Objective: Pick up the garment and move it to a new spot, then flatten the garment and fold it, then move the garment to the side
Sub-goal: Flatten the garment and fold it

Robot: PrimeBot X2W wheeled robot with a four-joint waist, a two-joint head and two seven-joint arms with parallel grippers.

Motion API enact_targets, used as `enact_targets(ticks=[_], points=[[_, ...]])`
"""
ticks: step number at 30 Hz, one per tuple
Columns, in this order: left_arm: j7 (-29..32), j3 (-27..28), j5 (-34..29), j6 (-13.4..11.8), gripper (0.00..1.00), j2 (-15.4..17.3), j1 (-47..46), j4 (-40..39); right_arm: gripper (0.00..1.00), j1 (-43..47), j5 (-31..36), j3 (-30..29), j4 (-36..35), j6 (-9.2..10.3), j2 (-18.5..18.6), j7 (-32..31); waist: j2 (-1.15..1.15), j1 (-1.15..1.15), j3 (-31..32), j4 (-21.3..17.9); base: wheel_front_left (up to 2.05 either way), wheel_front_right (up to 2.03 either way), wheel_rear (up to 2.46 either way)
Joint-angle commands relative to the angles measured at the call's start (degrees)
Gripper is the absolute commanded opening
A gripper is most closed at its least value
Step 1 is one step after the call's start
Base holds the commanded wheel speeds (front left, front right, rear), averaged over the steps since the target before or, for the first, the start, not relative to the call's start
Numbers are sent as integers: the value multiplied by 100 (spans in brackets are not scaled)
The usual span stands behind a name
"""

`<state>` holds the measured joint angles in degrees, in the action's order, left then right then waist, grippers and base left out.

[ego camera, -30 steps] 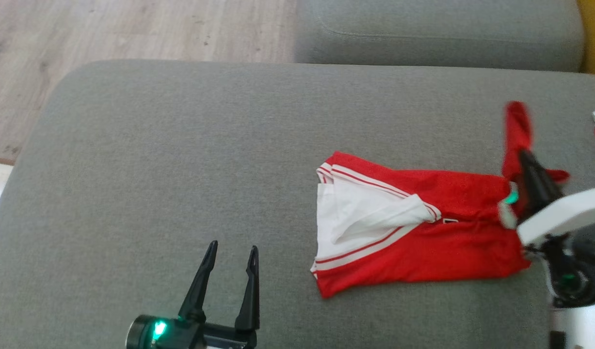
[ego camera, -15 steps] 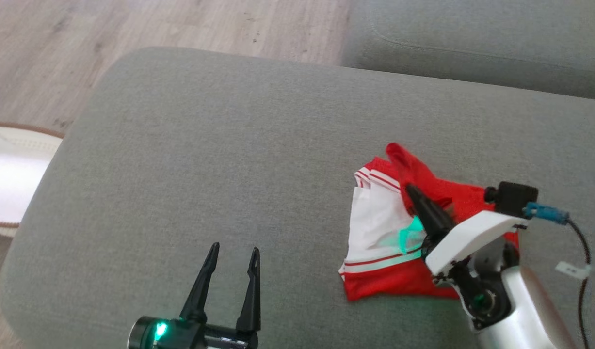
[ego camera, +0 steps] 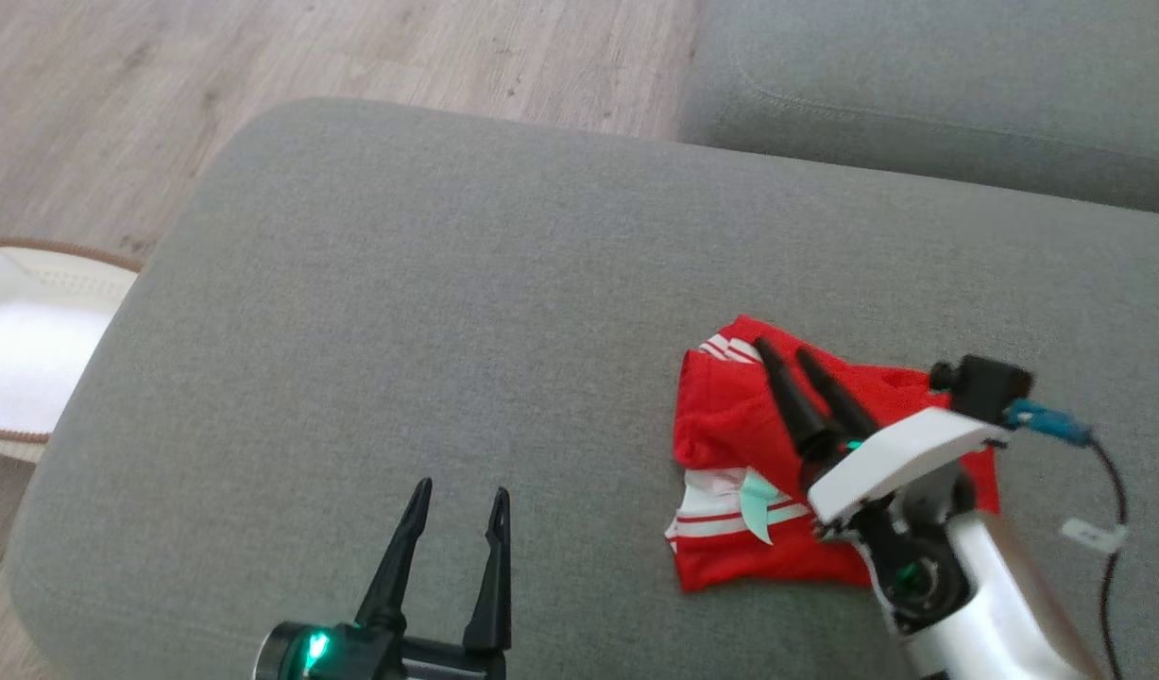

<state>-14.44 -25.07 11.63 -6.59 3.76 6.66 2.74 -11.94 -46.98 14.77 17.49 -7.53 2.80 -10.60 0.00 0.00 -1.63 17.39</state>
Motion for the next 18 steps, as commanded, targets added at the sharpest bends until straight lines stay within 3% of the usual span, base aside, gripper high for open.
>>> enact_targets(ticks=[1,9,18], points=[[-56,152,11,-41,100,-88,-87,-168,100,-268,106,-55,-265,4,9,100,0,0,46,-51,0,0,0],[-56,304,-25,1,100,-88,18,-176,100,89,807,-1022,-893,4,191,251,0,0,211,-370,0,0,0],[-56,433,19,68,100,-88,96,-223,100,687,991,-1377,-1075,4,430,418,0,0,376,-678,0,0,0]])
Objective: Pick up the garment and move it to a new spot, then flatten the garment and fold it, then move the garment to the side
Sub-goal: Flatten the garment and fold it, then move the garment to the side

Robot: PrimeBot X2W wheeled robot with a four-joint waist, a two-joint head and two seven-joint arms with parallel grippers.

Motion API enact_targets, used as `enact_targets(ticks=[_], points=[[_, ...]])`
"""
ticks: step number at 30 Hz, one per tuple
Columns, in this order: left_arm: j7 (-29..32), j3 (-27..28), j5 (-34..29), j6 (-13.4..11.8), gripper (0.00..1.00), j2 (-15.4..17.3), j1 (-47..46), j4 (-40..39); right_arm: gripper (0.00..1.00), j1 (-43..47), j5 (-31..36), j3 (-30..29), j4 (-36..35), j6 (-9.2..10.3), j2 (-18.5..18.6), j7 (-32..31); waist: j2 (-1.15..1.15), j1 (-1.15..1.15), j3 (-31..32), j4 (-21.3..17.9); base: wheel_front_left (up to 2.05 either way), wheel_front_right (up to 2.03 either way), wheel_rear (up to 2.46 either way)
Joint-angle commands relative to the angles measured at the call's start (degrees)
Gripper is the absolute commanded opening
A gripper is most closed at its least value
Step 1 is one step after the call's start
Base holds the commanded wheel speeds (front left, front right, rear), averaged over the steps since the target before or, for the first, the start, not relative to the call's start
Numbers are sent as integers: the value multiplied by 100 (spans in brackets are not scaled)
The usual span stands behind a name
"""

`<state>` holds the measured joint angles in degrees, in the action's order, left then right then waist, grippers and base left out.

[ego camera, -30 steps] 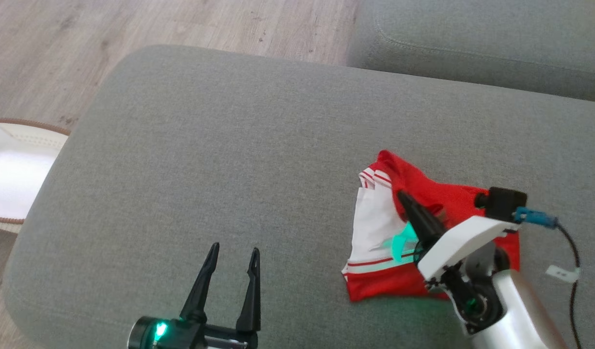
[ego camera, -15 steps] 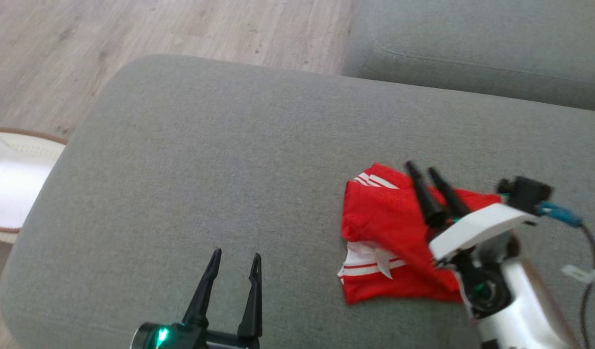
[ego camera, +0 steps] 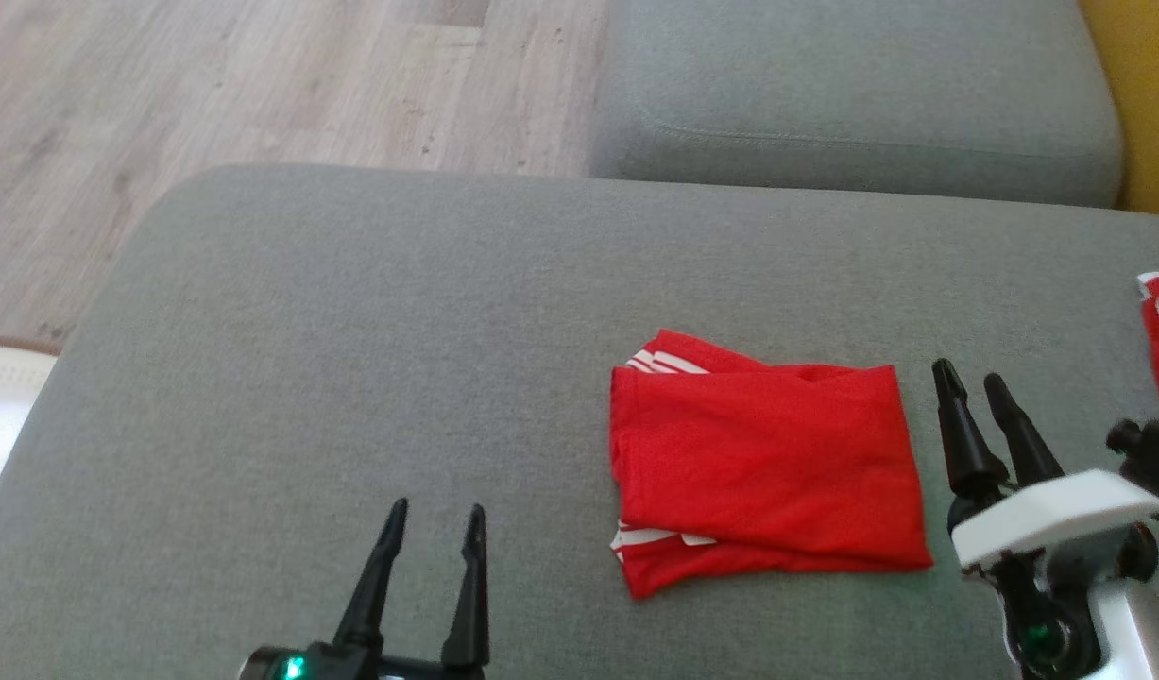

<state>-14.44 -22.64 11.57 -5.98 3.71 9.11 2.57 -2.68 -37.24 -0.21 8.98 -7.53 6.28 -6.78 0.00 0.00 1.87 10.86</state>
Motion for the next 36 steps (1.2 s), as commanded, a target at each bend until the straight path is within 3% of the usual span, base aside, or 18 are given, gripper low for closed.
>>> enact_targets(ticks=[1,20,26,36], points=[[-56,219,45,0,100,-83,-133,-224,100,-160,18,121,-259,4,115,91,0,0,38,-61,0,0,0],[-56,688,83,-94,100,-83,369,-343,100,1143,1252,728,-115,4,743,1906,0,0,566,-599,0,0,0],[-56,786,-25,-19,100,-83,493,-305,100,1349,2237,597,159,4,502,2150,0,0,679,-656,0,0,0],[-56,954,-56,-2,100,-83,566,-236,100,1378,2545,637,102,4,218,2176,0,0,752,-738,0,0,0]])
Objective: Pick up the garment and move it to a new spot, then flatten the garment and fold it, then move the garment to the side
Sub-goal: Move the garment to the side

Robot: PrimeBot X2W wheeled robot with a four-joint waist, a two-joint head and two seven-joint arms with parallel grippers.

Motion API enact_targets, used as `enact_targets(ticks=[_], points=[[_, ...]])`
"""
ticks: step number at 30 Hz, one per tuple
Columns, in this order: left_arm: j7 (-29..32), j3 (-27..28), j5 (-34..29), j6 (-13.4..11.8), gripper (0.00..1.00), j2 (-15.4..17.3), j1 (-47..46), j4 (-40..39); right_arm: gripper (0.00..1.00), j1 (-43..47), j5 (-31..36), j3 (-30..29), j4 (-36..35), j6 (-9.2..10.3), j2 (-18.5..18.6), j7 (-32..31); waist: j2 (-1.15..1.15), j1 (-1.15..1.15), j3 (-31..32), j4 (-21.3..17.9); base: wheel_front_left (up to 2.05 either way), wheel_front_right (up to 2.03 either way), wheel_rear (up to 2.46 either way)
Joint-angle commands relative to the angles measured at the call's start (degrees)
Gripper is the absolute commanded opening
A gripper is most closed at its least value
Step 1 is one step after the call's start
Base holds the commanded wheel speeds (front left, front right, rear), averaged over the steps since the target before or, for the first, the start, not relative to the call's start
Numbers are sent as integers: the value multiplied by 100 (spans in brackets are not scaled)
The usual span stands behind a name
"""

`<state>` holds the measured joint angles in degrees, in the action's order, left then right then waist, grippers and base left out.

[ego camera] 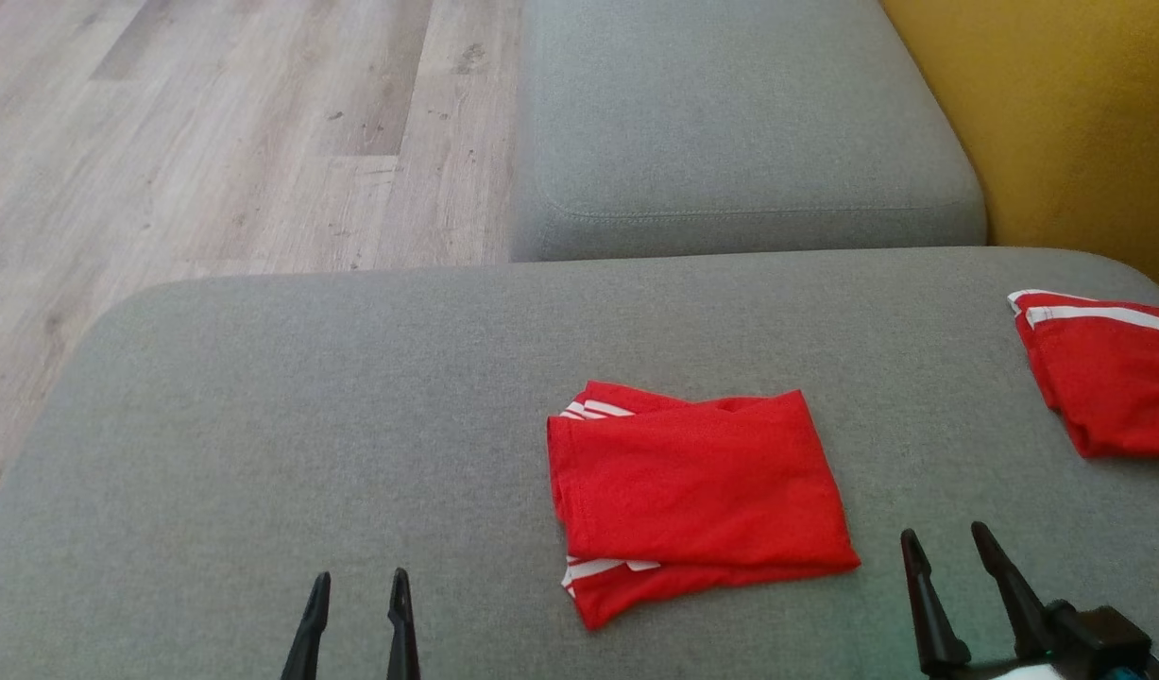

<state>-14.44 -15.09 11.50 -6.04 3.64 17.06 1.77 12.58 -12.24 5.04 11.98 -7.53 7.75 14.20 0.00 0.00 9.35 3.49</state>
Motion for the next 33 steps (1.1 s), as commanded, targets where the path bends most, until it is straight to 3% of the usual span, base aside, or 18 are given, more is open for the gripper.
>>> enact_targets(ticks=[1,26,33], points=[[-56,205,-51,8,100,-76,-237,-147,100,-144,48,120,-206,4,70,78,0,0,8,-3,0,0,0],[-56,194,-51,55,100,-76,-277,-20,100,-117,-53,157,-223,4,89,79,0,0,-63,42,0,0,0],[-56,124,-59,61,100,-76,-355,-8,100,-512,-192,250,250,4,79,13,0,0,-285,87,0,0,0]])
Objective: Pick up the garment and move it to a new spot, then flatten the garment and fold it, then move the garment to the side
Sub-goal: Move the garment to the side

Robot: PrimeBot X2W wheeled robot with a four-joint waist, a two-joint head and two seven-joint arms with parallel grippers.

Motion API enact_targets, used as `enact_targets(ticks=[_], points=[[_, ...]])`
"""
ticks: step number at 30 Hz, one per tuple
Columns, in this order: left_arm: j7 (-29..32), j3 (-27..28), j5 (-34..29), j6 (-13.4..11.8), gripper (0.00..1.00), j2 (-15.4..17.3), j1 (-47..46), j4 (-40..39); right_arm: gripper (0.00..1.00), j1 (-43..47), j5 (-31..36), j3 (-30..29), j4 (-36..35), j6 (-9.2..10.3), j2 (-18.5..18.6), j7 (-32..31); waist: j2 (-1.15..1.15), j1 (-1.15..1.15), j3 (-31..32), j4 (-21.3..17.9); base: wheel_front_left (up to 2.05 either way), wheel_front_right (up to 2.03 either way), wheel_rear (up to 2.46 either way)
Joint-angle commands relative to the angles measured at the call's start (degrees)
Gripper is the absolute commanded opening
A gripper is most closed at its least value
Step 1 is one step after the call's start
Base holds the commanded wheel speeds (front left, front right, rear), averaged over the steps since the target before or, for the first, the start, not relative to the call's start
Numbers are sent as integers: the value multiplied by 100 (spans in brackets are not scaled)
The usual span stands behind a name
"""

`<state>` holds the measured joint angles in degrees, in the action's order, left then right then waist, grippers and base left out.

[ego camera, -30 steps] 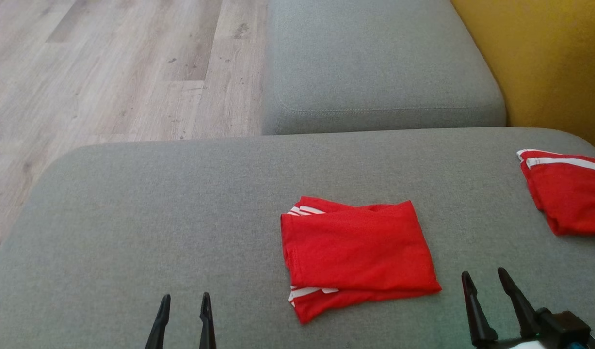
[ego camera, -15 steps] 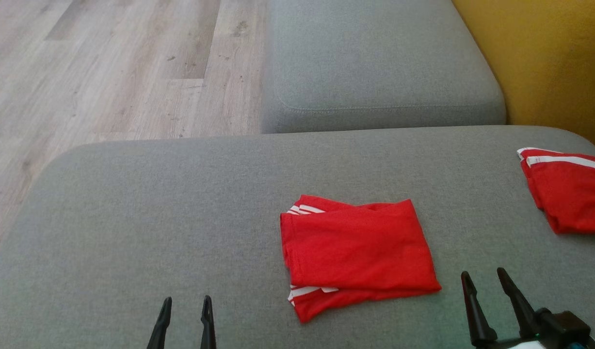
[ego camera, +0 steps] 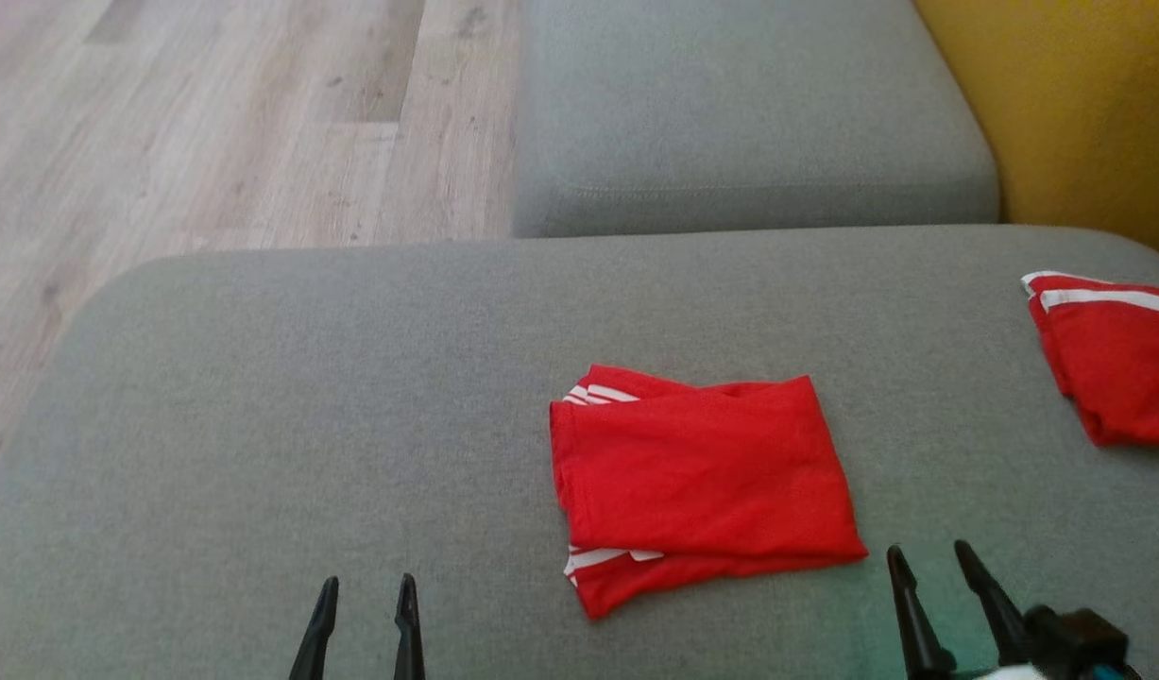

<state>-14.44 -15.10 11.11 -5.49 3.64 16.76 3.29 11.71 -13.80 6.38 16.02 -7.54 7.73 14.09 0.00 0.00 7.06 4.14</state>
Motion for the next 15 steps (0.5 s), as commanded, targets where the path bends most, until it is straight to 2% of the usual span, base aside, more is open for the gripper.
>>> enact_targets(ticks=[1,7,12,15], points=[[-56,102,-20,10,100,-76,-347,-150,100,-544,-87,130,-58,5,86,-52,0,0,-108,38,0,0,0],[-56,-104,-66,83,100,-76,-518,-42,100,-1277,-781,224,483,5,188,-749,0,0,-400,227,0,0,0],[-56,-207,-69,98,100,-76,-627,22,100,-1784,-1671,508,855,5,619,-1534,0,0,-613,405,0,0,0],[-56,-263,-67,92,100,-76,-701,34,100,-2004,-2158,756,934,5,1020,-1937,0,0,-751,490,0,0,0]])
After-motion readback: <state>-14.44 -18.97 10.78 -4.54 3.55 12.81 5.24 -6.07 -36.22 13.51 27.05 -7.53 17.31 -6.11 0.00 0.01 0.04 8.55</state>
